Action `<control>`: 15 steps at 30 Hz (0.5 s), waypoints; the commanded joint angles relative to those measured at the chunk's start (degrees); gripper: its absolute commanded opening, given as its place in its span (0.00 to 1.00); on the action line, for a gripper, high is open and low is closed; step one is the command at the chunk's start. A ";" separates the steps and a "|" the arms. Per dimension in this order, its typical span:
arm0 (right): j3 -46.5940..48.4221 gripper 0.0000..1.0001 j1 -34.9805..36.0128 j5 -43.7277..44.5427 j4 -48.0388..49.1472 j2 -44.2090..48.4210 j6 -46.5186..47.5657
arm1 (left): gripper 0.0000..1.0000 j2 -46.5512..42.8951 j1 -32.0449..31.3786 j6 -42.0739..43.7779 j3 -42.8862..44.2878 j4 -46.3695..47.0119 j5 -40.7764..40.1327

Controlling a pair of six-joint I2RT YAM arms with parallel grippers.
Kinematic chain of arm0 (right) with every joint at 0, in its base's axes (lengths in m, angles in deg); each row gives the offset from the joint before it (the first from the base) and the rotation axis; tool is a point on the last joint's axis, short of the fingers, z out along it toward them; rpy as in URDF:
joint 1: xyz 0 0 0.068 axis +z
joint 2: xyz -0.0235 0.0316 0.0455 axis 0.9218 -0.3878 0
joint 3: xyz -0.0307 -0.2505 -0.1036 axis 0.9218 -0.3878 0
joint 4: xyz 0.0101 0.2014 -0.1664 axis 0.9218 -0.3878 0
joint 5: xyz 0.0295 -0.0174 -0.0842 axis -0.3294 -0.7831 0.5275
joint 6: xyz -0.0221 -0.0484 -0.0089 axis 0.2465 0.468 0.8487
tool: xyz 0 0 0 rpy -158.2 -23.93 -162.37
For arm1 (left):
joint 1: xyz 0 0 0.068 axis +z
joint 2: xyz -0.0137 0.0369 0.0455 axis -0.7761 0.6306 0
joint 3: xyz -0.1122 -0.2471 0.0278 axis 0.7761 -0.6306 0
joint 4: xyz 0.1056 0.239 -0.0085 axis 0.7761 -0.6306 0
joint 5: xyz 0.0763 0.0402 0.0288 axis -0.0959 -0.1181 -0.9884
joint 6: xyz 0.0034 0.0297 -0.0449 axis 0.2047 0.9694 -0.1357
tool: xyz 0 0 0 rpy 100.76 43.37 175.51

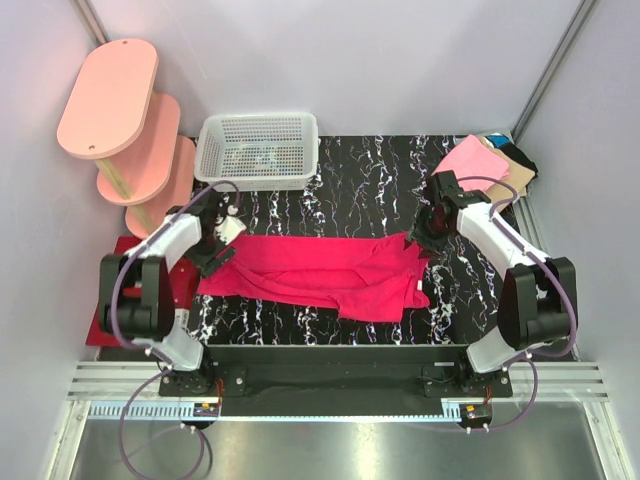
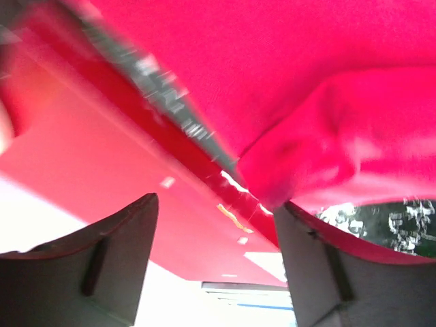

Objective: Fold and stack the t-shirts
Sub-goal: Fold the other side of the tshirt into a rectangle

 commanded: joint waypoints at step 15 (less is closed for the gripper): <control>-10.32 0.45 3.98 -6.51 -0.43 17.39 -3.09 | 0.87 -14.45 -4.73 -6.53 -11.92 2.22 10.60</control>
